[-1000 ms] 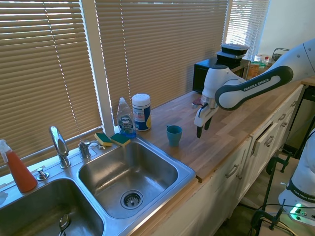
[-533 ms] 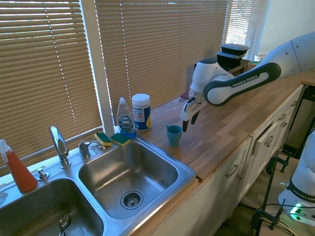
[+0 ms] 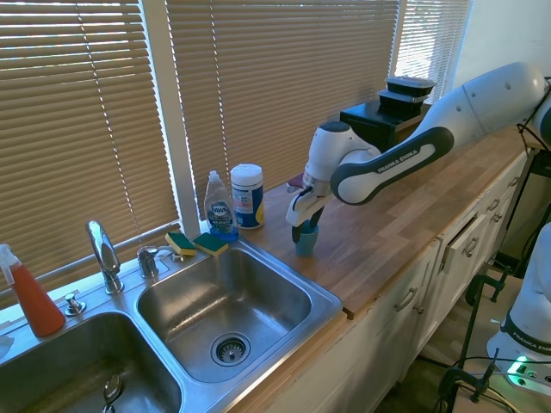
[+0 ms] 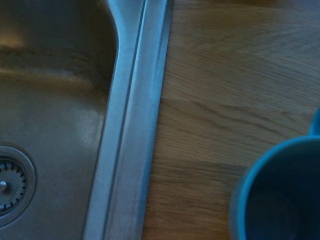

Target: Put the mug in the sink

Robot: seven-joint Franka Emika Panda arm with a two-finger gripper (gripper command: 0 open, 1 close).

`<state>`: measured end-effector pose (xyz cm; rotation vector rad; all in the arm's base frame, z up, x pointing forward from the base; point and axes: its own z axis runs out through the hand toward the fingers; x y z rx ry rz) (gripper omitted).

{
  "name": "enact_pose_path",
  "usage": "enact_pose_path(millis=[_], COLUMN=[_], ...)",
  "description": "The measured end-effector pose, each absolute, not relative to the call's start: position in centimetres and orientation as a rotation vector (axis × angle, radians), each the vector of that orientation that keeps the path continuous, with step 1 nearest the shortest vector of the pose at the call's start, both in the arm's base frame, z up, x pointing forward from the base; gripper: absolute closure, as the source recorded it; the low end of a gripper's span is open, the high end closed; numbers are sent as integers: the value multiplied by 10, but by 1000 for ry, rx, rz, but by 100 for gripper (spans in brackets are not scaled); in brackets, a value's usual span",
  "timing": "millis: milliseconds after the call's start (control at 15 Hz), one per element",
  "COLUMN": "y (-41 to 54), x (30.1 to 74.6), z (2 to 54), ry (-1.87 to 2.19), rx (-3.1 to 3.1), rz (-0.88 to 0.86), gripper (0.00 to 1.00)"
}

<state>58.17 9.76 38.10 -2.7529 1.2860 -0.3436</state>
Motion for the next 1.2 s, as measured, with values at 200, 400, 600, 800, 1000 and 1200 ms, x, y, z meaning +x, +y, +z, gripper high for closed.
enact_pose_path(millis=[200, 400, 600, 800, 1000, 1200], y=[97, 97, 98, 100, 101, 100], x=[597, 600, 601, 601, 601, 601], z=[354, 344, 345, 345, 343, 343], ry=[1316, 1326, 1341, 1343, 1353, 1366], rx=[-2757, -2750, -2731, -2725, -2718, -2709], rz=[-316, -308, -298, -291, -284, -280], gripper=[100, 100, 100, 100, 100, 100])
